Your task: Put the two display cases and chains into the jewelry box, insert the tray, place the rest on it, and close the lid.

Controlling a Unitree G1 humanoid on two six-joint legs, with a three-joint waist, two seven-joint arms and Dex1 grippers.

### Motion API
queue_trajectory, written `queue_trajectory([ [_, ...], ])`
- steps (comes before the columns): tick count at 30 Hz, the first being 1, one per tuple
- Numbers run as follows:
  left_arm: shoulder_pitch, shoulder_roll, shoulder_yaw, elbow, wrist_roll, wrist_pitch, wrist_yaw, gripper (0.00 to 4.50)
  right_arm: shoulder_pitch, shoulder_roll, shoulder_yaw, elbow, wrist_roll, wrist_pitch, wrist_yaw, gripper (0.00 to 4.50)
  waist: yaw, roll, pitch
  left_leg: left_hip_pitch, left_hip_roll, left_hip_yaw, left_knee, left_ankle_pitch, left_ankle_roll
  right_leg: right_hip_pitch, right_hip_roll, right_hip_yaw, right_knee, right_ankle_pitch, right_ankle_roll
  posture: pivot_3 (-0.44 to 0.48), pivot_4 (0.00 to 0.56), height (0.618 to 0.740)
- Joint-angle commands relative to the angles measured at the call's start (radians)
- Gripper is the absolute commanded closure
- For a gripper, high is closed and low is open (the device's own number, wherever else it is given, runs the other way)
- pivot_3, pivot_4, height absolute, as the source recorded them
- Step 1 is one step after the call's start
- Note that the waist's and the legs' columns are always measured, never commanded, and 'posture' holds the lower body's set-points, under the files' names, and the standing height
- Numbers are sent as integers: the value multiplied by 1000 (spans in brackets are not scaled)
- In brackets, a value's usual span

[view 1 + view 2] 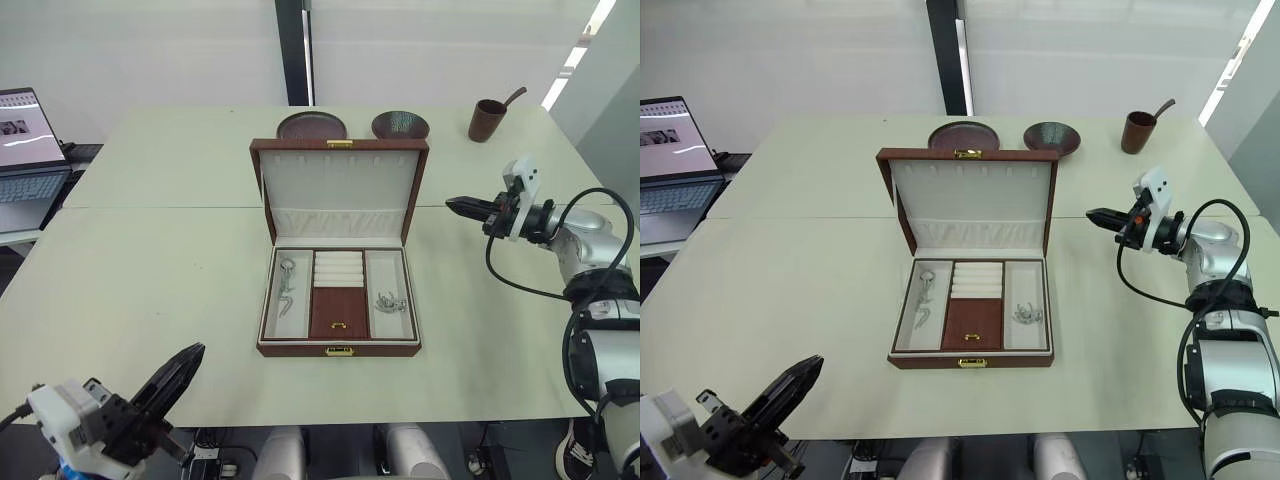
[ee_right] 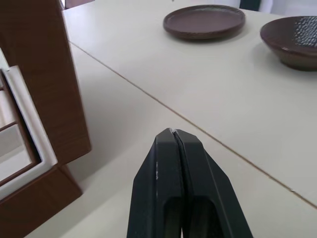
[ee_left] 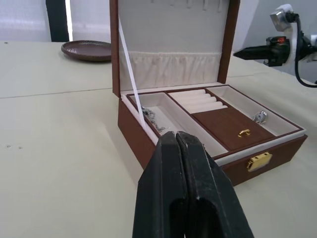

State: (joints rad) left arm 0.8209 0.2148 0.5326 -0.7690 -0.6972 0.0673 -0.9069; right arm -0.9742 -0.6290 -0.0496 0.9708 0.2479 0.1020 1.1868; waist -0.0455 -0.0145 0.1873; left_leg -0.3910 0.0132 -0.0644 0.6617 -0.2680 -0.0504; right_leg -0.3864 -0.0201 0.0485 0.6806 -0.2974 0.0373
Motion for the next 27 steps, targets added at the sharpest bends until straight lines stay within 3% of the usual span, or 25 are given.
queue_trajectory([
  [1,48,-19,-15,-41,-2,-71,-7,4500,-83,1,-15,91,-31,-83,3,4476,-6,0,0,0,0,0,0,0,0,0,0,0,0,0,0,0,150,740],
  [9,61,-29,-60,-73,-2,-141,33,4500,-186,43,-29,217,-82,-183,-46,4476,-11,0,0,0,0,1,0,0,0,0,0,1,0,0,0,0,150,740],
  [27,38,40,-89,-68,1,-167,96,4500,-298,108,-58,253,-100,-212,-28,4476,-12,1,1,0,0,1,0,0,0,-1,0,1,1,0,0,0,150,740],
])
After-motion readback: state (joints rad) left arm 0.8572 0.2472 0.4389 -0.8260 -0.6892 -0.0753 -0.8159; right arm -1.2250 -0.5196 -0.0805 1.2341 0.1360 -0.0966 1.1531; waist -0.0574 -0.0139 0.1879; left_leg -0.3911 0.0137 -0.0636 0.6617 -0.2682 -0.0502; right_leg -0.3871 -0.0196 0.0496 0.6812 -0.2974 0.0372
